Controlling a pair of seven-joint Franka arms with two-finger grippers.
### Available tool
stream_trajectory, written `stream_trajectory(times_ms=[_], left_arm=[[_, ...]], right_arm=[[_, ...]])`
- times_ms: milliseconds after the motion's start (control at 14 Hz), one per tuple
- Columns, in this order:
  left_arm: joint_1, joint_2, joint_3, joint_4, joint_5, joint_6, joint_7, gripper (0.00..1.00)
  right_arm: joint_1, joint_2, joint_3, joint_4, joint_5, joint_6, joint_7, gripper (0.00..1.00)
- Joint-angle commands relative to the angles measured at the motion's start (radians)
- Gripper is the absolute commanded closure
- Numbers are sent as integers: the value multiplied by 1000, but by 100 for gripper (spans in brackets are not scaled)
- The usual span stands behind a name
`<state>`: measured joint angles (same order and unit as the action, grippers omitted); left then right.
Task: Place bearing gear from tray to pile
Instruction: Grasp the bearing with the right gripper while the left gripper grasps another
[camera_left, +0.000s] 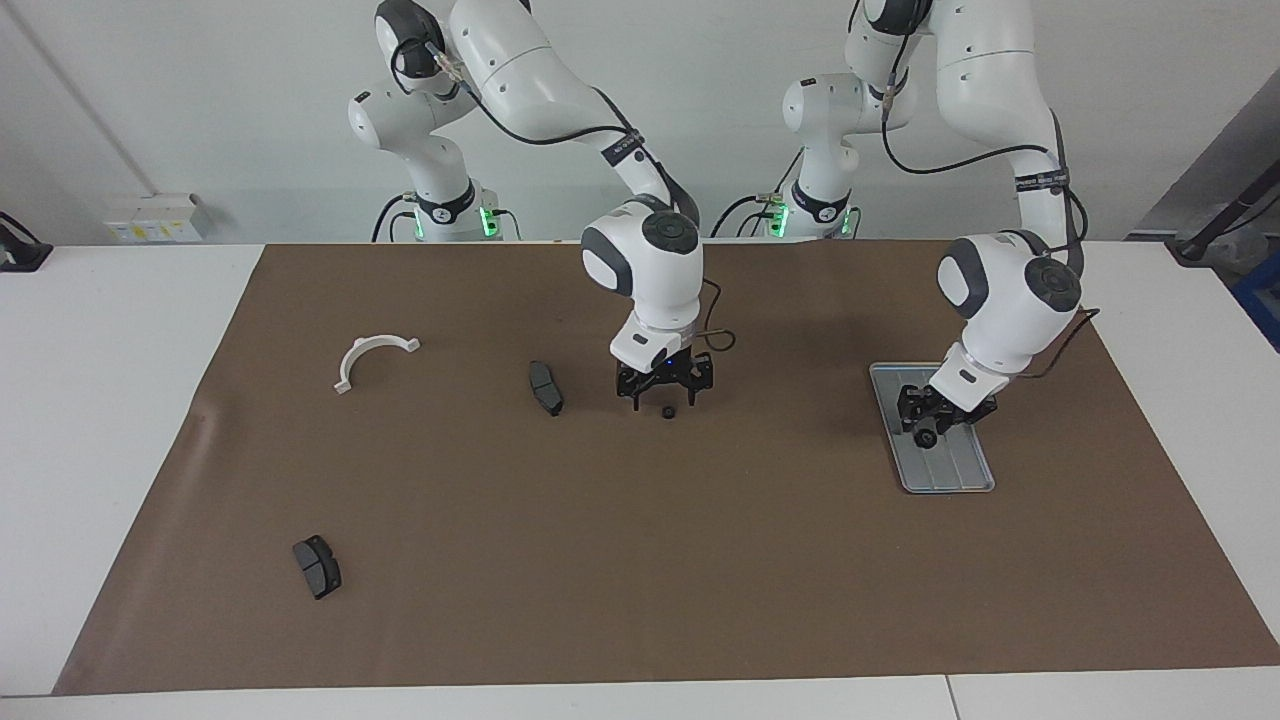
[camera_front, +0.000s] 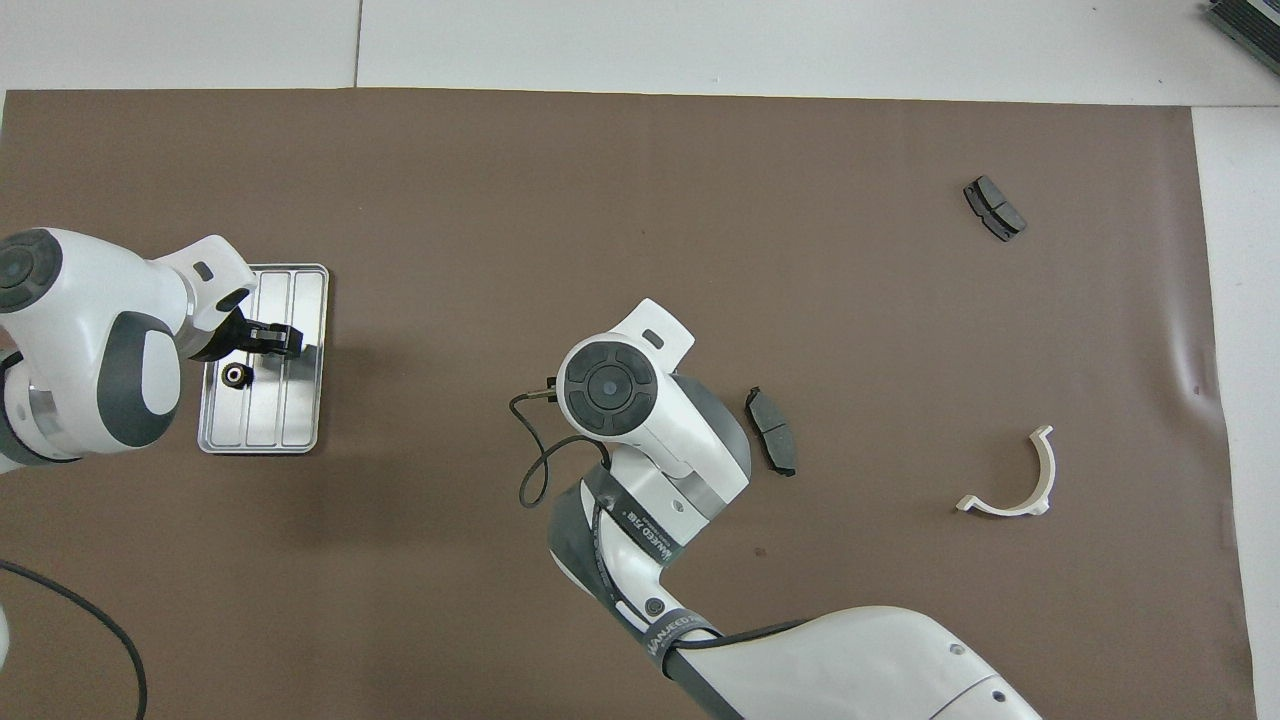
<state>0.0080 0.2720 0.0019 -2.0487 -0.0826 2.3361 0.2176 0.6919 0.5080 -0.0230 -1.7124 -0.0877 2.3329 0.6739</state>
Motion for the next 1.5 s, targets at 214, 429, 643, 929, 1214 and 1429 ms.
stream_trajectory(times_ms=[214, 429, 643, 929, 1214, 1429], left_arm=[[10, -10, -7, -65, 18, 98, -52, 44], [10, -5, -7, -58, 18, 100, -53, 44], [10, -5, -7, -51, 17, 100, -55, 48], [9, -2, -7, -42, 17, 101, -81, 68], [9, -2, -8, -31, 17, 97, -81, 85], [-2, 3, -8, 17, 17, 46, -95, 85]], right_arm=[[6, 33, 0, 13, -24, 35, 0, 37], [9, 32, 0, 11, -26, 29, -2, 37], [11, 32, 0, 8, -26, 26, -2, 44], [11, 32, 0, 8, -26, 23, -2, 57], [11, 32, 0, 14, -23, 23, 6, 92], [9, 32, 0, 17, -7, 19, 13, 100]])
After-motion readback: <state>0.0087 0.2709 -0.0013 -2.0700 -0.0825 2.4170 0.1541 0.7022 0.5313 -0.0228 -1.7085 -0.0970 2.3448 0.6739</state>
